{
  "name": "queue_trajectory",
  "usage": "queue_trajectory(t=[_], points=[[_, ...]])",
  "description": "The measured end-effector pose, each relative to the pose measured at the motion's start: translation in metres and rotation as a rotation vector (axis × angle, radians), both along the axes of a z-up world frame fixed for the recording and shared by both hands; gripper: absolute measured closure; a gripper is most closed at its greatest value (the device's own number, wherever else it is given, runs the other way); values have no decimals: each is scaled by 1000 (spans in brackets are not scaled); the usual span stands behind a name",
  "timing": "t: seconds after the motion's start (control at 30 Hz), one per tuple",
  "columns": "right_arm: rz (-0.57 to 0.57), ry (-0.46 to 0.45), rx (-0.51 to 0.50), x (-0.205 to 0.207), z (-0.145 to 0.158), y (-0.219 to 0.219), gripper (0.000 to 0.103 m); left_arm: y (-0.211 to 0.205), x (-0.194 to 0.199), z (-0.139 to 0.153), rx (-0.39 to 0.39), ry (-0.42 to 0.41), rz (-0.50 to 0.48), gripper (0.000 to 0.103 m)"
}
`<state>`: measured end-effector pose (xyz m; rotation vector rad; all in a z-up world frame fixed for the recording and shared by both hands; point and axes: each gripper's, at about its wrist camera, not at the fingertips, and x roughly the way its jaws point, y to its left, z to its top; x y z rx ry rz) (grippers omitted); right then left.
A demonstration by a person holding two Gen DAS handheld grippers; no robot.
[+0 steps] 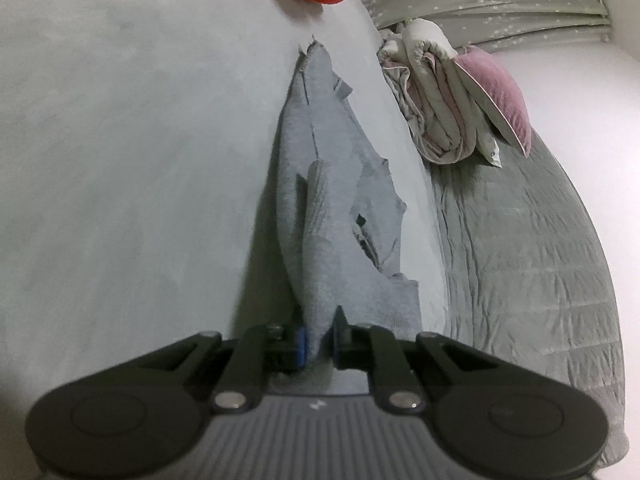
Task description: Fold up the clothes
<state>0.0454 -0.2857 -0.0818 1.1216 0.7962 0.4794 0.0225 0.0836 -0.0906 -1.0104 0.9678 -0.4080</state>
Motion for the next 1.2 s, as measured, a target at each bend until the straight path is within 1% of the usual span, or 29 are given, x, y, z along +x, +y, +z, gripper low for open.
queue_trajectory(t=[0.13, 0.23, 0.3, 0.43, 0.63, 0.77, 0.87, 0.93, 1.0, 1.07, 1.1, 1.13, 1.2], points=[[16, 14, 0, -22, 1, 4, 76, -2, -22, 6, -5, 26, -16, 92], [10, 46, 2, -39, 5, 6, 76, -3, -36, 11, 22, 45, -31, 92], [23, 33, -6, -54, 13, 9, 76, -2, -47, 16, 45, 51, -42, 92], [48, 6, -20, -83, 30, 15, 75, 4, -78, 27, 66, 50, -57, 92], [34, 11, -20, -130, 36, 23, 75, 16, -132, 38, 69, 41, -85, 92], [19, 15, -19, -152, 36, 30, 75, 22, -155, 33, 87, 41, -111, 92], [11, 11, -48, -160, 36, 38, 75, 21, -156, 22, 121, 42, -122, 91], [-3, 30, -87, -159, 30, 40, 74, 20, -157, 15, 144, 43, -130, 89], [-20, 64, -108, -160, 19, 40, 74, 19, -156, 9, 168, 46, -139, 87], [-37, 100, -110, -157, 9, 36, 71, 18, -154, 7, 182, 50, -159, 78], [-45, 115, -112, -156, 4, 34, 71, 19, -154, 5, 186, 50, -171, 66], [-53, 129, -111, -154, 0, 33, 69, 20, -154, 4, 185, 49, -183, 62], [-59, 139, -73, -154, -8, 31, 68, 22, -155, 2, 176, 45, -210, 61]])
